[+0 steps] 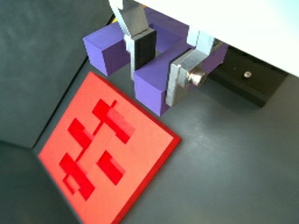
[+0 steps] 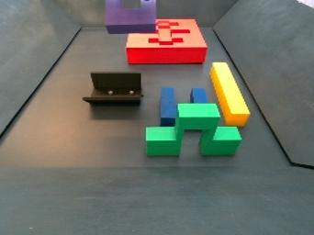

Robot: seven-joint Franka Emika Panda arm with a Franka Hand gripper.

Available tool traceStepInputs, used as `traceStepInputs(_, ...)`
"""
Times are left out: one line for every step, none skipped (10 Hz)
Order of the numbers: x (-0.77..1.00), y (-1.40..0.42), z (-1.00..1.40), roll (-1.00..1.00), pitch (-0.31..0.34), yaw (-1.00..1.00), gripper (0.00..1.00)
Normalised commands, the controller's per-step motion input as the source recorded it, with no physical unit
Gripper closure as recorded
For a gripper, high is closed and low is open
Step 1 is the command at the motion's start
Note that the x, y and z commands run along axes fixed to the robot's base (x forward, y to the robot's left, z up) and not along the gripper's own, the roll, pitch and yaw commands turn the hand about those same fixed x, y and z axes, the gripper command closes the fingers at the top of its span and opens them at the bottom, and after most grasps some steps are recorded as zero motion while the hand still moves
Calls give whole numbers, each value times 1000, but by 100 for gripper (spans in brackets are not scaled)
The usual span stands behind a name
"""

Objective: Pick up the purple object. Move up. Place the purple object on the fixture. Regrasp the purple object. Move to above the board. Insert the purple object.
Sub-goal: Place the purple object on the fixture.

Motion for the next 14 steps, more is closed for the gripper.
traceStepInputs(766, 254, 0, -129, 557, 34, 100)
traceStepInputs(786, 329, 0, -100, 620, 0, 100)
traceStepInputs(771, 363, 0, -140, 603, 0, 100)
traceStepInputs(791, 360, -43, -191, 557, 0, 100)
traceStepInputs(840, 286, -86, -374, 426, 0, 100)
traceStepInputs(820, 277, -183, -586, 263, 0, 100)
traceStepInputs(846, 303, -343, -737, 0, 0, 100)
traceStepInputs(591, 466, -217, -874, -154, 0, 100)
traceStepInputs(240, 434, -197, -849, -417, 0, 100)
traceStepInputs(143, 306, -97, -711, -497, 0, 100)
traceStepInputs(143, 169, 0, -537, -346, 0, 100)
traceStepInputs(211, 0, 0, -134, 6, 11, 100)
traceStepInputs(251, 0, 214, 300, 234, 240, 100)
traceStepInputs(406, 0, 209, 691, 297, 226, 100)
